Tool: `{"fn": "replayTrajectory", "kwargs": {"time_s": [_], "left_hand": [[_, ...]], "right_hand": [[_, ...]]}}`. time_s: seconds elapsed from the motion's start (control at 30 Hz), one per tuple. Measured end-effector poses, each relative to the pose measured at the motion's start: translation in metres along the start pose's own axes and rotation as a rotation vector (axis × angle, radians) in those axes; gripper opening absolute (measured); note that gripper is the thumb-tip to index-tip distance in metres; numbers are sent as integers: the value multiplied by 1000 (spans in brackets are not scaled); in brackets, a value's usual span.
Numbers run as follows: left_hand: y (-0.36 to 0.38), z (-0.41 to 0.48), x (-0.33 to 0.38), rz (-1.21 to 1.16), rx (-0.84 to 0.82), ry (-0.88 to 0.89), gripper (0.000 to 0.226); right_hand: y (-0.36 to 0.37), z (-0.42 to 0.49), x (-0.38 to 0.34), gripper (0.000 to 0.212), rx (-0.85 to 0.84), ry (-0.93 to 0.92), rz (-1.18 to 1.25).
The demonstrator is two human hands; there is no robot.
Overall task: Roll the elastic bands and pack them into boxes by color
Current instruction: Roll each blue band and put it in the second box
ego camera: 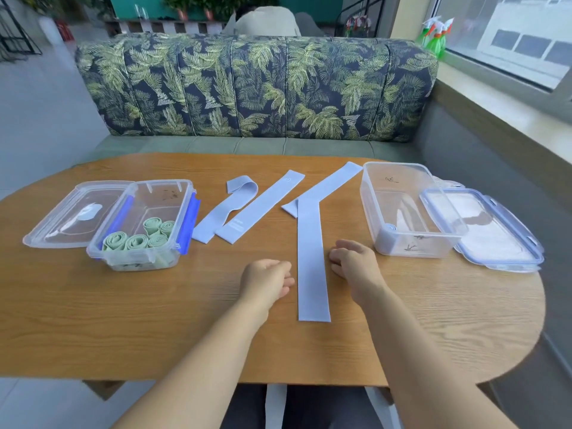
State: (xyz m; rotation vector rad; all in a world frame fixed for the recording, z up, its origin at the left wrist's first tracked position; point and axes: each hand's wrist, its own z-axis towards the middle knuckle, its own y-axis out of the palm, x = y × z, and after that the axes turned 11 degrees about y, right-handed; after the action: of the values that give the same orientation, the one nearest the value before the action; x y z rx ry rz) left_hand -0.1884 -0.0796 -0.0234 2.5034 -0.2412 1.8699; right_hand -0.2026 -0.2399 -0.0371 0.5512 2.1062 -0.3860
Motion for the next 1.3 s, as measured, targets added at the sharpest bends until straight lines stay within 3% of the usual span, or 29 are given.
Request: {"fn": "replayTrajectory", "kwargs": {"time_s": [0.23,0.53,0.73,0.9,1.3], "left_hand": [[5,-6,1,-4,-56,-8,13],[-12,-23,-12,394,-73,381,11],[-14,-41,-33,519,-151,506,10],[-9,-49,-43,596,-219,602,7],[-3,-46,-41,798,-255,669,6]], "right_hand": [[0,-10,8,35,-11,-42,-23],[-28,-38,23,16,-10,-210,-172],[-36,-57,45,14,-39,-322,-417],[-40,-63,62,10,-29,-531,-720],[-41,-58,60,12,-30,-686,-949]]}}
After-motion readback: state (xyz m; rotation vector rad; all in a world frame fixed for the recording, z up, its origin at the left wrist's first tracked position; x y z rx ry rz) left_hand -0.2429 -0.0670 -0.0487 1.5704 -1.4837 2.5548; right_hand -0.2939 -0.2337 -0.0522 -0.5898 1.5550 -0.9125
